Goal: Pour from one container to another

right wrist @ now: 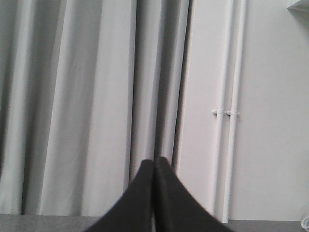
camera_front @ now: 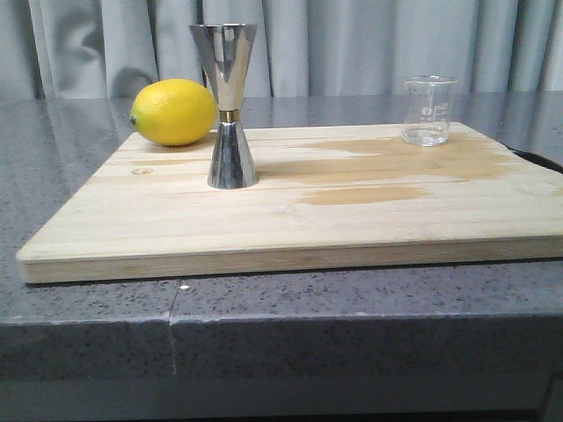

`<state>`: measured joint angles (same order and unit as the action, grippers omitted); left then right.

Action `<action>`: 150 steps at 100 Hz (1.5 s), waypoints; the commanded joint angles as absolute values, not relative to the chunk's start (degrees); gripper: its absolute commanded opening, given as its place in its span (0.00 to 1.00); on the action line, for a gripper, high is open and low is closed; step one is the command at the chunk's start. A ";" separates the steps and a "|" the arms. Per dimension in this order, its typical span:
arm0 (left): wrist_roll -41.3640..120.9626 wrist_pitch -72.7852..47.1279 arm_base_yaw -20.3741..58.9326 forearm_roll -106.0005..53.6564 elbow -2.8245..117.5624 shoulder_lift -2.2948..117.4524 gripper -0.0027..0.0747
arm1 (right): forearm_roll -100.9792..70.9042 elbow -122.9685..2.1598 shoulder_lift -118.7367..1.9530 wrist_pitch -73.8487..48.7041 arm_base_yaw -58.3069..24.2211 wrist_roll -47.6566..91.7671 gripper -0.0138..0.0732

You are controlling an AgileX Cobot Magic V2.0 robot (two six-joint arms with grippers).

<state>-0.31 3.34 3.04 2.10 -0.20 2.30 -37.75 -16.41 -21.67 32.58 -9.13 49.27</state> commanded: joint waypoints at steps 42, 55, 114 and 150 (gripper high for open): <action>-0.89 0.71 2.95 -0.63 -2.21 -1.15 0.01 | -36.35 -17.85 -22.02 35.34 -8.86 49.79 0.07; -0.89 0.71 2.95 -0.63 -2.21 -1.15 0.01 | -36.35 -17.85 -22.02 35.34 -8.86 49.79 0.07; -0.89 0.71 2.95 -0.63 -2.21 -1.15 0.01 | -36.35 -17.85 -22.02 35.34 -8.86 49.79 0.07; -0.89 0.71 2.95 -0.63 -2.21 -1.15 0.01 | -5.15 -13.05 -20.06 34.68 -8.85 16.33 0.07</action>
<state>-0.52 -3.35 3.04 0.00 -0.20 -0.19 -20.15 -12.97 -20.56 32.36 -9.13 28.40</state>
